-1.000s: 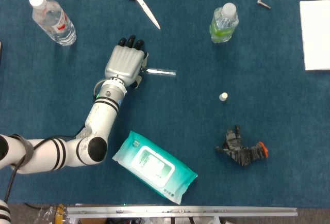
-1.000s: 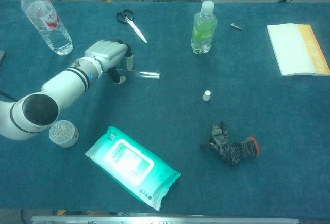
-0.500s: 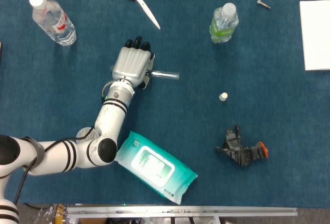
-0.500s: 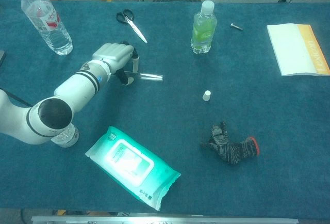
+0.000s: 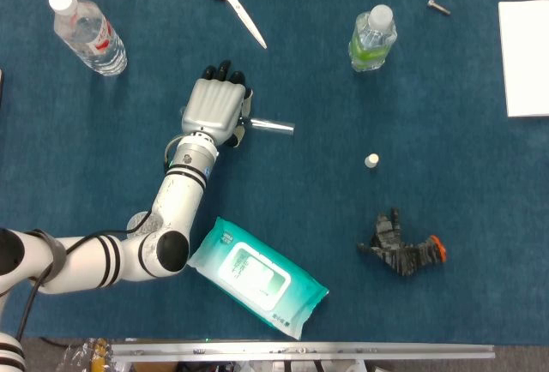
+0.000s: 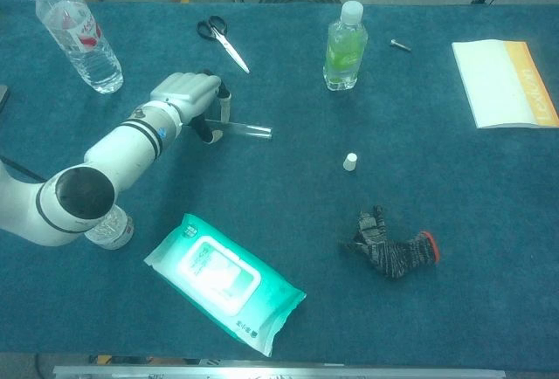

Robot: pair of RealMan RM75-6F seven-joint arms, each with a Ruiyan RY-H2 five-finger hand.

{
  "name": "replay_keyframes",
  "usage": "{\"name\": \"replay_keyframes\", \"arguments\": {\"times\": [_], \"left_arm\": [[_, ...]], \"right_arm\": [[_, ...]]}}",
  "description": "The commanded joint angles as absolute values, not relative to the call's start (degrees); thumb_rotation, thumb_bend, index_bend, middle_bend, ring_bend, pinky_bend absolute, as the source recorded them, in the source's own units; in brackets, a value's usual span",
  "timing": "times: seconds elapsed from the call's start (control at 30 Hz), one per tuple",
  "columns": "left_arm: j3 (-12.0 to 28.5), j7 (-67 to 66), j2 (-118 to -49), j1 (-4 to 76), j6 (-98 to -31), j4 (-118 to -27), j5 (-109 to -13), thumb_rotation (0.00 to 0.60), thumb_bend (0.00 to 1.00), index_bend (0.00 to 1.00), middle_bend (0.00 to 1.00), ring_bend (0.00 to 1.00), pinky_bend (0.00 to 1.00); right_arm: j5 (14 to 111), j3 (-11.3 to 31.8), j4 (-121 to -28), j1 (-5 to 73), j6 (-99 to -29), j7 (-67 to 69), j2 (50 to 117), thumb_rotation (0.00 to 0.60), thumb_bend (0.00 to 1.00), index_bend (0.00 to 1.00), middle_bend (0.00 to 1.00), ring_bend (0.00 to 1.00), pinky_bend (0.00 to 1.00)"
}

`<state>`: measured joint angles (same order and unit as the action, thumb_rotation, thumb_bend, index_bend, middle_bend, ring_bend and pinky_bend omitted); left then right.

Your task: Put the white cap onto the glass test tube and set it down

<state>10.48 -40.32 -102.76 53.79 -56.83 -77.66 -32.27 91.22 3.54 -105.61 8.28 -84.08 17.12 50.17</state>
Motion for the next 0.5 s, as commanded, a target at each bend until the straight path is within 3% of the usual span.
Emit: {"name": "replay_keyframes", "arguments": {"times": [0.03, 0.5], "left_arm": [[10.6, -39.2, -101.1, 52.9, -57.3, -80.2, -33.5, 0.600, 0.34, 0.49, 0.19, 0.04, 0.09], [10.0, -29.0, -87.8, 45.6, -60.9, -95.7, -42.5, 0.600, 0.34, 0.50, 0.24, 0.09, 0.13]], "right_arm": [[91.3, 3.5, -105.7, 8.3, -83.9, 16.9, 50.2, 0.600, 0.51, 0.37, 0.40, 0.31, 0.45], [91.8, 3.6, -105.6, 9.7, -82.0, 16.1, 52.0, 0.600, 0.51, 0.37, 0.40, 0.31, 0.45]]}}
